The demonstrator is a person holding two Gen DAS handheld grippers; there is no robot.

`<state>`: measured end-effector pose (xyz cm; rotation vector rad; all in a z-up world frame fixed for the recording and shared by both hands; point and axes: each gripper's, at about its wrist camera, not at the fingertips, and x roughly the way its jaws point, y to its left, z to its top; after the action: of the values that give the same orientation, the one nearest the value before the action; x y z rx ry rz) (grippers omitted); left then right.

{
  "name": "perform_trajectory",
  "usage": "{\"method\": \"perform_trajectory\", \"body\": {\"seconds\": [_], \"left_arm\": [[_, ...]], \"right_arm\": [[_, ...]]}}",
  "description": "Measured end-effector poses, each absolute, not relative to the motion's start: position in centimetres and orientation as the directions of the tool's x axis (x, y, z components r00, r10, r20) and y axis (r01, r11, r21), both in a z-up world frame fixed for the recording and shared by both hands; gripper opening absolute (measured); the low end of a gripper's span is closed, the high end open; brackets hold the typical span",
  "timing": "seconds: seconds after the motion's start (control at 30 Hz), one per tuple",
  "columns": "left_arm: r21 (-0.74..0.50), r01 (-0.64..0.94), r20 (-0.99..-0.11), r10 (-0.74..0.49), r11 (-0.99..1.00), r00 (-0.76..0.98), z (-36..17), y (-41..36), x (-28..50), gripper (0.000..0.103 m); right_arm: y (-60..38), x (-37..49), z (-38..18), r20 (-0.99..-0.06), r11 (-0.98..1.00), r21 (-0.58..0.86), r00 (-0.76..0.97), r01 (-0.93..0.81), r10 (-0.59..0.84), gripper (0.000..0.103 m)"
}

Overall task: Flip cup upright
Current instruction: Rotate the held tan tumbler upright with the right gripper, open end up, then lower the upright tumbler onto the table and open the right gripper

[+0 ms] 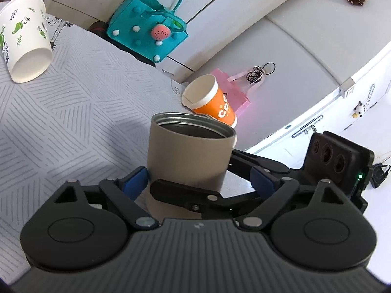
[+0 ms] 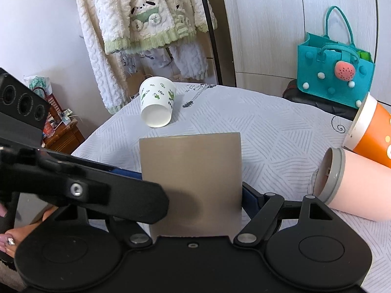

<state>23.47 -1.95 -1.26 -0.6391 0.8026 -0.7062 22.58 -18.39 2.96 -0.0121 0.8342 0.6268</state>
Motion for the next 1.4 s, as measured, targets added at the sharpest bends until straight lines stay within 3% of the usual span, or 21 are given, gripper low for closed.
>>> {"method": "perform_trajectory", "body": {"seconds": [0.13,0.23,0.8,1.1,1.4], "left_arm": [[-0.701,0.305,-0.435,-0.724,0.645,0.535,-1.3,-2.3,23.4,0.073],[-0.709,0.302,-0.428,-0.73,0.637,0.533,-1.6,-2.0,23.3,0.069],[-0.638,0.454,-0.425,-0.776,0.622,0.465,-1.2,-4.1,20.8,0.07],[-0.564,0.498,-0.415,-0.748,0.658,0.518,0.0,-2.1,18.3,0.07],[-0.399,0.546,-0.387,-0.675,0.737,0.628,1.4,0.9,19.3,0.072]], "right_arm": [[-18.6,23.0,2.7,-0.702,0.83,0.227,0.505,-0.51,0.502,0.082],[-19.0,23.0,2.6,-0.698,0.824,0.243,0.498,-0.512,0.515,0.082],[-19.8,18.2,3.3,-0.735,0.847,0.154,0.514,-0.509,0.443,0.084],[-18.2,15.3,3.0,-0.622,0.845,0.161,0.612,-0.51,0.488,0.083],[-13.8,16.5,2.4,-0.466,0.825,-0.016,0.734,-0.565,0.494,0.083]]}}
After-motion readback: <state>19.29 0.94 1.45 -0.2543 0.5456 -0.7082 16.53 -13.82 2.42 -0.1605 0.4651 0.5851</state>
